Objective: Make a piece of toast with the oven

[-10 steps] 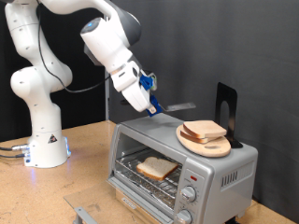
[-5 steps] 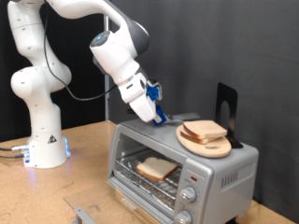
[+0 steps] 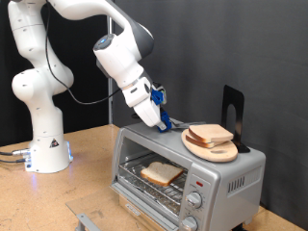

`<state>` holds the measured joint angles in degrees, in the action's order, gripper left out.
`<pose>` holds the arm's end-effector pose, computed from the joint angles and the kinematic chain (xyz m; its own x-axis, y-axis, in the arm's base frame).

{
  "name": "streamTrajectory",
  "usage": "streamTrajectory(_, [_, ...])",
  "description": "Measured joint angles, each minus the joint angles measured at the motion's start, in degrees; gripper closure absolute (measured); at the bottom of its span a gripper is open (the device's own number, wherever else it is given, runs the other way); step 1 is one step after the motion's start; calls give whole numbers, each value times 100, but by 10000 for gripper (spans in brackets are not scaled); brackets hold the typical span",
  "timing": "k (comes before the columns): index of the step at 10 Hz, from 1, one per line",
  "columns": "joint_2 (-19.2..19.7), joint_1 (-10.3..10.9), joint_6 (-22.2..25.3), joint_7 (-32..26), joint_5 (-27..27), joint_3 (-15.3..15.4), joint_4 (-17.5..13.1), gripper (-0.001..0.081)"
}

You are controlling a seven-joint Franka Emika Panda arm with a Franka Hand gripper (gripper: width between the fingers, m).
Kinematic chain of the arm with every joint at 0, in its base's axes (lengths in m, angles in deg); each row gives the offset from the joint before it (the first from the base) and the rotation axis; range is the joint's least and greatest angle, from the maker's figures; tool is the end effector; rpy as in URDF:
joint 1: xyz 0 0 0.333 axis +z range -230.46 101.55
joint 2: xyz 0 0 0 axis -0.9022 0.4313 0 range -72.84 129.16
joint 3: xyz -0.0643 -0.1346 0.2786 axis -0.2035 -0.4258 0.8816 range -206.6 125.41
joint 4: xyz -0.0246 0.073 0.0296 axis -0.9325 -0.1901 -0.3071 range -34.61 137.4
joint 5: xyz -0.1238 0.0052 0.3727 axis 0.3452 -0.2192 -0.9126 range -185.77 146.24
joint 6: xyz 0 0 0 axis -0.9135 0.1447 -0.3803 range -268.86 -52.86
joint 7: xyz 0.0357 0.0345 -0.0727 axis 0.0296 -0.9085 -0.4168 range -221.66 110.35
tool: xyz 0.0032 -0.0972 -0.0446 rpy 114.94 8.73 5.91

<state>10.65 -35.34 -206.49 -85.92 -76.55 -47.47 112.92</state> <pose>0.4029 0.1396 0.3673 0.9492 -0.0143 0.3144 0.1644 -0.8292 -0.5342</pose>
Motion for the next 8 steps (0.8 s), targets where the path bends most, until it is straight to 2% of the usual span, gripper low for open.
streamTrajectory(2, [0, 154, -680, -804, -552, 4, 53, 3])
streamTrajectory(4, [-1, 243, -1060, -1318, -846, 3, 53, 3])
streamTrajectory(6, [-60, 239, -1031, -1335, -894, -21, 16, 3])
streamTrajectory(7, [-148, 218, -879, -1243, -891, -65, -9, 3])
streamTrajectory(8, [-306, 130, -524, -927, -799, -132, -58, 3])
